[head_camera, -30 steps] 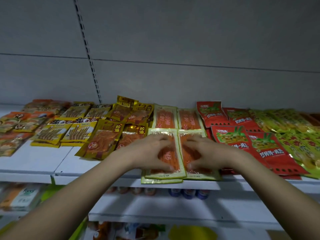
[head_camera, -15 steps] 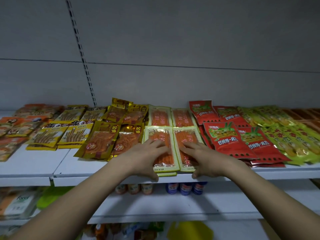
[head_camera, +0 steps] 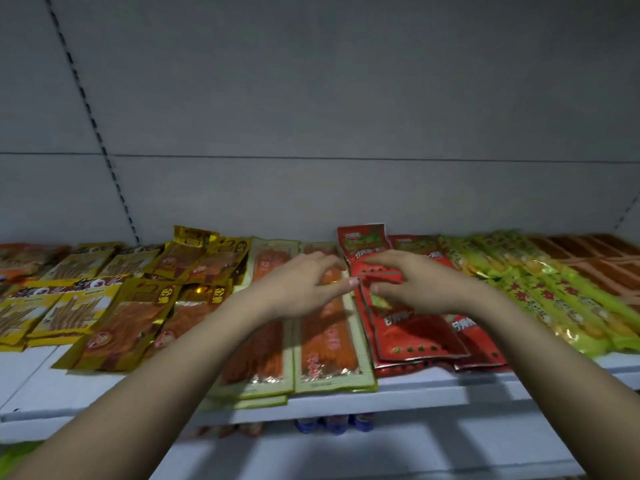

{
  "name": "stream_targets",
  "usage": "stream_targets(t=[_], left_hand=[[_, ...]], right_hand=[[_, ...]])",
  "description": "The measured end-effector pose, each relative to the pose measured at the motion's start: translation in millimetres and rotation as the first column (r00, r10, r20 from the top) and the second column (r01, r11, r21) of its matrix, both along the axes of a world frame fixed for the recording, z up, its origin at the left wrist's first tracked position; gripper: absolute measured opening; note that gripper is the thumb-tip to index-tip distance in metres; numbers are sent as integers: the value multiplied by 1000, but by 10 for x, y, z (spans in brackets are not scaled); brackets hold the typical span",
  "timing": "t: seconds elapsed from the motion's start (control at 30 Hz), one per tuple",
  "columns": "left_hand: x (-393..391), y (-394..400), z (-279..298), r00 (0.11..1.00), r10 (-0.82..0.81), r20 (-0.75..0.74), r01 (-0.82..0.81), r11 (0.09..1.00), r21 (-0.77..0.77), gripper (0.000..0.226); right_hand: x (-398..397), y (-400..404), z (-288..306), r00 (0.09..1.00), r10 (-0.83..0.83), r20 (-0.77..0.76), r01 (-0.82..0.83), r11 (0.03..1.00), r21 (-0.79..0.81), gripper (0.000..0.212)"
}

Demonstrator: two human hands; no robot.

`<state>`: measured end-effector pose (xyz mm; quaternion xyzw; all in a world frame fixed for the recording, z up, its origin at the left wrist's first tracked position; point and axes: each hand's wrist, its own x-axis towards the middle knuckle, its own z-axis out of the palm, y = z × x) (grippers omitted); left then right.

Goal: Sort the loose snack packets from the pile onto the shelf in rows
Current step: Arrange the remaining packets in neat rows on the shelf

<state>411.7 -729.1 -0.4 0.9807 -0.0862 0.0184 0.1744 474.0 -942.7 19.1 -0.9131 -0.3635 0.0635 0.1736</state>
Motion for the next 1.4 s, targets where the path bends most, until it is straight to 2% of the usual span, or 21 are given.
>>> stream_targets(t=[0.1,0.2,0.3,0.37,0.5,0.6,0.73,1.07,1.23,1.4], left_hand=[[435,-256,-67,999,43,11,-42,998,-41,70],[797,-507,-117,998,56,-15,-57,998,-25,56],[1103,-666,-181,993,102,-53,-103,995,-16,57],[1273,-724,-226,985,139,-98,-141,990,-9,58],[1515,-831,-250,970,141,-197,-141,990,15,52],[1585,-862,-306,954,166,-250,-163,986,33,56],[1594,-843,-360,941,180,-285,-174,984,47,59],[1706,-783,-435,932,203,-300,-203,979,33,62],[1646,-737,-361,970,131,-206,-127,991,30,57],[1644,-643,-210,968,85,-234,-80,996,30,60]], right_hand=[[453,-350,-53,998,-63,15,62,998,17,53],[876,-718,-130,993,-110,32,111,993,-38,50],[1251,-994,-188,985,-163,51,167,982,-92,47],[1457,-1064,-207,987,-148,63,155,980,-124,45],[1739,-963,-317,999,-18,50,27,983,-184,47],[1825,-842,-454,997,68,21,-60,964,-260,52],[1896,-778,-555,998,68,-11,-67,937,-342,58],[1927,-684,-562,999,36,-26,-43,941,-337,60],[1892,-714,-487,998,65,-11,-65,958,-280,60],[1891,-817,-364,994,59,-95,-89,934,-347,79]])
